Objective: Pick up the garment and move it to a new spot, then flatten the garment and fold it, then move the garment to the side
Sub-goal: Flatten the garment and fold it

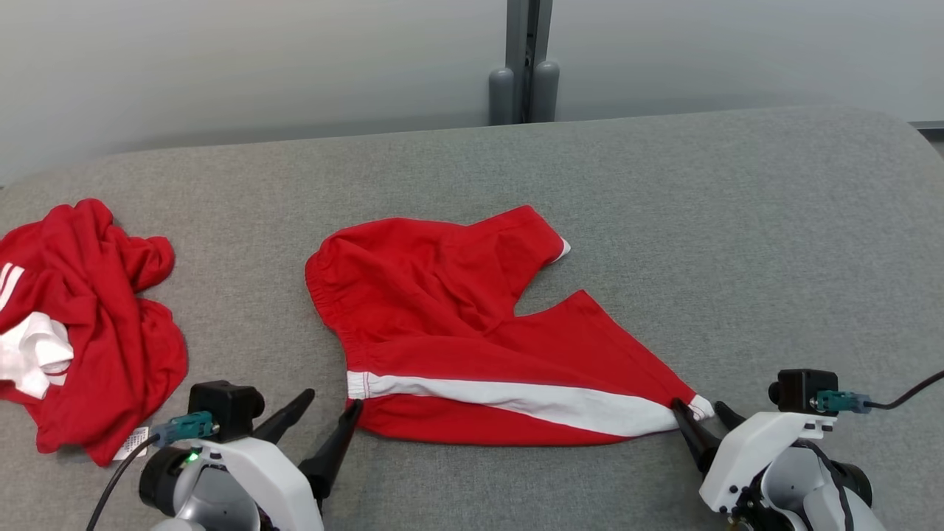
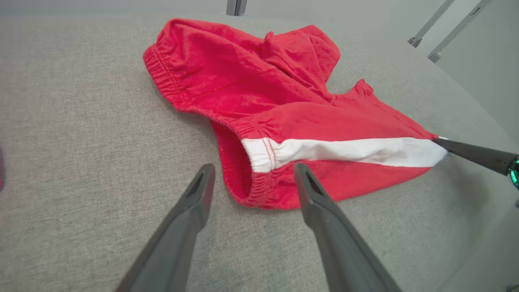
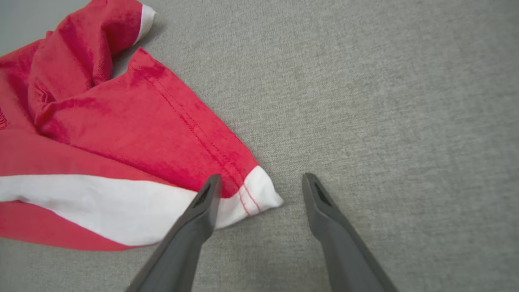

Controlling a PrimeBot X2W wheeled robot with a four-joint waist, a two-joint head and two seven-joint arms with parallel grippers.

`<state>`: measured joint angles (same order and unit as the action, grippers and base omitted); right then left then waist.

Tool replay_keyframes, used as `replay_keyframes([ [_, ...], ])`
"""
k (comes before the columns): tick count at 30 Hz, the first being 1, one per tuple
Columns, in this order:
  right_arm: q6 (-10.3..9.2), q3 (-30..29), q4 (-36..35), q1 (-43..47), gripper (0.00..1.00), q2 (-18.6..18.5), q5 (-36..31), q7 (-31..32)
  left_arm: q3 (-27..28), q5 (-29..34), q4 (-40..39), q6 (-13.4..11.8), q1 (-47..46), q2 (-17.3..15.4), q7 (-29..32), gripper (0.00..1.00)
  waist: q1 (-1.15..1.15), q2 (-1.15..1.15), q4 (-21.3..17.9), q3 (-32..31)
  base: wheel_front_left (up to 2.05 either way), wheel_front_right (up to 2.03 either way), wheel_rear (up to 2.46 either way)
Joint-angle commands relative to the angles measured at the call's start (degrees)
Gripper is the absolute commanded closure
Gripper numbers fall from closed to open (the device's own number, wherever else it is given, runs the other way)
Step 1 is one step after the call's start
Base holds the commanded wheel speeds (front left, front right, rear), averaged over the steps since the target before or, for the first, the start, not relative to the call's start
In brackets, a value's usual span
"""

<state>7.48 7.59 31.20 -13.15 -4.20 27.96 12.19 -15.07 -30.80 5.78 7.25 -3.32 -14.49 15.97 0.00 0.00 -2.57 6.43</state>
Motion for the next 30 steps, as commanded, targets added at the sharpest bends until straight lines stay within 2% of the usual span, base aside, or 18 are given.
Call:
replay_keyframes([
  [1,0.03,0.18,0.78,-0.43,0.00,-0.02,0.46,0.28,-0.67,-0.82,0.46,0.30,-0.95,0.12,0.35,0.00,0.00,0.00,0.16,0.25,0.00,0.00,0.00],
  [13,0.03,3.59,3.19,-2.90,0.00,0.77,1.95,1.08,-7.09,-8.61,4.73,0.27,-7.60,-2.03,3.95,0.00,0.00,0.00,-0.10,2.45,0.00,0.00,0.00],
  [14,0.03,3.87,3.29,-3.12,0.07,0.86,2.09,1.22,-7.57,-9.00,5.47,0.27,-8.34,-2.34,3.97,0.00,0.00,0.00,-0.17,2.70,0.00,0.00,0.00],
  [15,0.03,4.04,3.37,-3.30,0.20,0.90,2.23,1.31,-8.08,-9.42,6.18,0.28,-8.99,-2.46,3.98,0.00,0.00,0.00,-0.24,2.91,0.00,0.00,0.00],
  [16,0.04,4.25,3.45,-3.43,0.41,0.97,2.32,1.37,-8.57,-9.69,6.89,0.28,-9.59,-2.55,4.02,0.00,0.00,0.00,-0.30,3.05,0.00,0.00,0.00],
  [17,0.04,4.25,3.45,-3.43,0.41,0.97,2.32,1.37,-8.57,-9.69,6.89,0.28,-9.59,-2.55,4.02,0.00,0.00,0.00,-0.30,3.05,0.00,0.00,0.00],
  [18,0.05,4.50,3.52,-3.56,0.56,1.02,2.43,1.45,-9.02,-9.99,7.42,0.28,-10.18,-2.61,3.83,0.00,0.00,0.00,-0.39,3.15,0.00,0.00,0.00],
  [19,0.06,4.77,3.56,-3.71,0.77,1.09,2.48,1.64,-9.39,-10.39,7.93,0.28,-10.69,-2.77,3.72,0.07,0.00,0.00,-0.48,3.21,0.00,0.00,0.00],
  [20,0.05,5.03,3.53,-3.82,1.00,1.08,2.72,1.80,-9.78,-10.71,8.47,0.28,-11.06,-2.99,3.68,0.49,0.00,0.00,-0.57,3.23,0.00,0.00,0.00],
  [21,0.03,5.22,3.51,-3.94,1.00,0.99,3.07,2.07,-10.33,-11.05,8.82,0.28,-11.42,-3.20,3.70,1.00,0.00,0.00,-0.64,3.19,0.00,0.00,0.00],
  [30,0.02,4.61,1.45,-3.05,1.00,0.06,5.05,2.74,-13.16,-13.81,8.94,0.29,-11.17,-4.46,2.45,1.00,0.00,0.00,-0.61,0.00,0.00,0.00,0.00],
])
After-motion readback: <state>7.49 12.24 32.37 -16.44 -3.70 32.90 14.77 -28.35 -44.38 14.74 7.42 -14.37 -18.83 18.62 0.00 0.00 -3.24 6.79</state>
